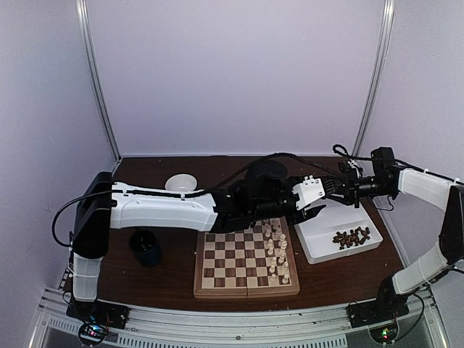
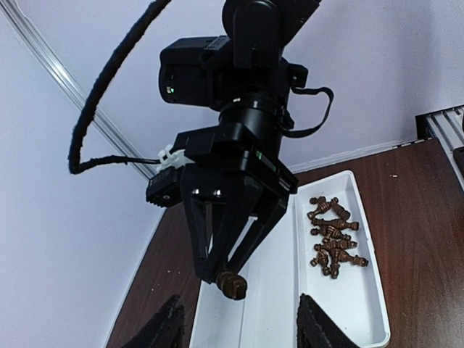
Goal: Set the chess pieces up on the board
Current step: Pass from the right arm to the left
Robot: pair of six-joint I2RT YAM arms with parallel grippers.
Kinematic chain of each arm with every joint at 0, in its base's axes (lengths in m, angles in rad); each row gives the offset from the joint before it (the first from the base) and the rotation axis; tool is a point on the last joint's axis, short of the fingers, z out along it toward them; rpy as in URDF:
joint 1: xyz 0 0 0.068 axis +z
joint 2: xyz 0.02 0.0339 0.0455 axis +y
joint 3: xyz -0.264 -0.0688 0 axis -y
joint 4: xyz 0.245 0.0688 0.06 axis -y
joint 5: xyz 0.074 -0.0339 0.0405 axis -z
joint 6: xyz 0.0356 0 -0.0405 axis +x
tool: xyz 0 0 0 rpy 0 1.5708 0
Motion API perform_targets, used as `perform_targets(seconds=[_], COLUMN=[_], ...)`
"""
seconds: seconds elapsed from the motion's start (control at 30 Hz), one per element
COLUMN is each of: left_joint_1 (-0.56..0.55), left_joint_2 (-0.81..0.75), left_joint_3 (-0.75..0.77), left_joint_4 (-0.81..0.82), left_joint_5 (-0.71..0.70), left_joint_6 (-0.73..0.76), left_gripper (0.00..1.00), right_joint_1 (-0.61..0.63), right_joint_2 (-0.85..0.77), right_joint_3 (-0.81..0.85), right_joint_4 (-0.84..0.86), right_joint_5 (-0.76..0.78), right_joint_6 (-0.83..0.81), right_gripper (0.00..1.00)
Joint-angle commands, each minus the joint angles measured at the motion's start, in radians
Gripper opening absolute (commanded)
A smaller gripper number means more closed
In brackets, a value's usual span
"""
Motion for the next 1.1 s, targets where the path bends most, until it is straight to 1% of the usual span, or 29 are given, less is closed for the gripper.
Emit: perform_targets(seconds=[0.0, 0.2, 0.33, 0.43, 0.83, 0.9, 1.07], left_joint_1=[0.003, 0.003, 0.003, 0.004, 0.008, 0.009, 0.010], left_joint_2=[0.043, 0.079, 0.111, 0.131, 0.187, 0.193, 0.209], left_joint_3=[0.075, 0.128, 0.172, 0.196, 0.270, 0.273, 0.288], left_joint_4=[-0.022, -0.058, -0.081, -0.080, -0.080, -0.066, -0.072], left_joint_5=[0.020, 0.030, 0.010, -0.006, -0.051, -0.088, -0.107], left_joint_6=[0.029, 0.037, 0.042, 0.053, 0.065, 0.063, 0.067], left_gripper=[0.52, 0.49, 0.46, 0.45, 0.35, 0.30, 0.30], right_joint_1=[-0.001, -0.001, -0.001, -0.001, 0.001, 0.001, 0.001], right_joint_2=[-0.032, -0.053, -0.064, -0.070, -0.089, -0.091, -0.088], right_joint_3=[-0.029, -0.056, -0.079, -0.085, -0.100, -0.103, -0.106], right_joint_4=[0.122, 0.177, 0.230, 0.237, 0.245, 0.248, 0.254], right_joint_5=[-0.051, -0.060, -0.071, -0.077, -0.080, -0.080, -0.084], right_joint_6=[0.101, 0.149, 0.194, 0.200, 0.206, 0.206, 0.212], right_gripper=[0.10, 0.10, 0.10, 0.10, 0.10, 0.10, 0.10])
